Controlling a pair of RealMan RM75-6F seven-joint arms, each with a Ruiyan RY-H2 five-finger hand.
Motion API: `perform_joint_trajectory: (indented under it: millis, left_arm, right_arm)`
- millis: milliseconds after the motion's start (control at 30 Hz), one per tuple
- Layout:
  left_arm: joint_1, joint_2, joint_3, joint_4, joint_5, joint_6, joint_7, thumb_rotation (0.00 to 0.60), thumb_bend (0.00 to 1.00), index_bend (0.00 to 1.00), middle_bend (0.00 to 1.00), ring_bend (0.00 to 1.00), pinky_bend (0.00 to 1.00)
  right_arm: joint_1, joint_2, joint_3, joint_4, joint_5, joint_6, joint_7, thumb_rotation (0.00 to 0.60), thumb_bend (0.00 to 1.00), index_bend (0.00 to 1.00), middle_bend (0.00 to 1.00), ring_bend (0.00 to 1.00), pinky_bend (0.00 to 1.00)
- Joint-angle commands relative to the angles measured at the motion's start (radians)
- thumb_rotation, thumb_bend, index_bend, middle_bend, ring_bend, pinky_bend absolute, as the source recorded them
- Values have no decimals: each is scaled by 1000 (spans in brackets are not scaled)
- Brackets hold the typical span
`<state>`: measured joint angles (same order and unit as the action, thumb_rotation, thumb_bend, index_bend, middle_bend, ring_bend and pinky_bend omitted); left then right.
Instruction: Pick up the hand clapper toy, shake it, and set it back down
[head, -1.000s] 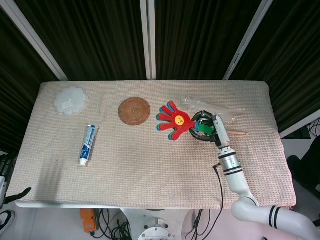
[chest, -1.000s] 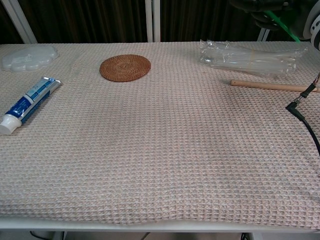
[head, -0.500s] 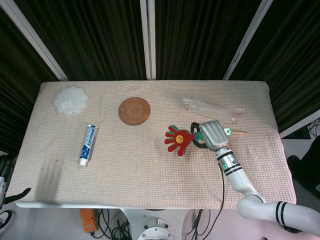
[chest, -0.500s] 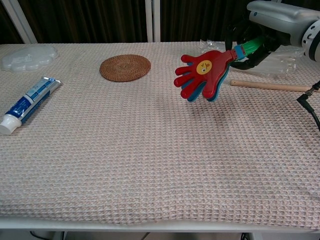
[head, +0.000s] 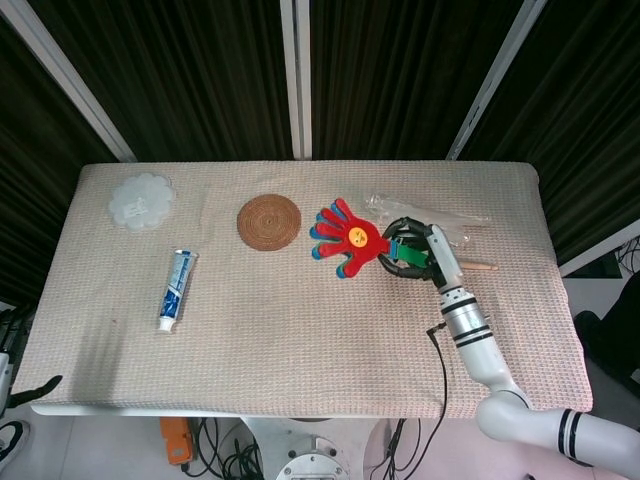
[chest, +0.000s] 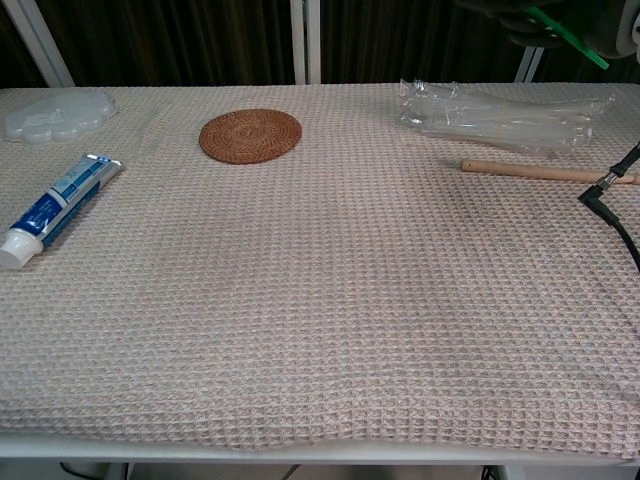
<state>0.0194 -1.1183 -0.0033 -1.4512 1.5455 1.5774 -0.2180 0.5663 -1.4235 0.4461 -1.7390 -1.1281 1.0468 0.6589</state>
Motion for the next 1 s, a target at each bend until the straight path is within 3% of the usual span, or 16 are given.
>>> perform_joint_trajectory:
  millis: [33, 200, 333, 467, 567, 667, 833, 1000]
  left_arm:
    - [0, 0, -1, 1, -1, 0, -1, 600, 94, 43, 34, 0, 33]
    - [-2, -2, -1, 2, 0, -3, -1, 600, 94, 43, 34, 0, 33]
    - [-3, -1, -1, 0, -2, -5, 1, 600, 95, 42, 34, 0, 33]
    - [-3, -1, -1, 1, -3, -7, -1, 600, 94, 43, 34, 0, 33]
    - [-2, -1, -1, 1, -4, -7, -2, 600, 94, 42, 34, 0, 33]
    - [-2, -1, -1, 2, -5, -6, -5, 600, 94, 42, 34, 0, 33]
    - [-1, 1, -1, 2, -5, -7, -8, 600, 95, 43, 34, 0, 33]
    - [-2, -1, -2, 5, -3, -5, -8, 600, 94, 42, 34, 0, 32]
  right_arm:
    - [-83, 24, 124, -26, 42, -48, 397, 600, 627, 1000, 904, 942, 1000]
    - [-77, 25, 109, -4, 20, -81, 415, 600, 627, 1000, 904, 942, 1000]
    - [-44, 14, 43, 59, -90, -64, 265, 600, 617, 999, 904, 942, 1000]
    - [15, 5, -54, 165, -245, -33, -69, 600, 609, 992, 904, 942, 1000]
    - [57, 33, -122, 203, -298, -81, -335, 600, 605, 995, 911, 942, 1000]
    - [77, 42, -150, 204, -265, -98, -617, 600, 599, 999, 911, 942, 1000]
    - [91, 66, -156, 121, -117, -111, -884, 600, 625, 1000, 921, 954, 1000]
    - [95, 89, -138, 47, -28, -121, -866, 600, 628, 1000, 923, 954, 1000]
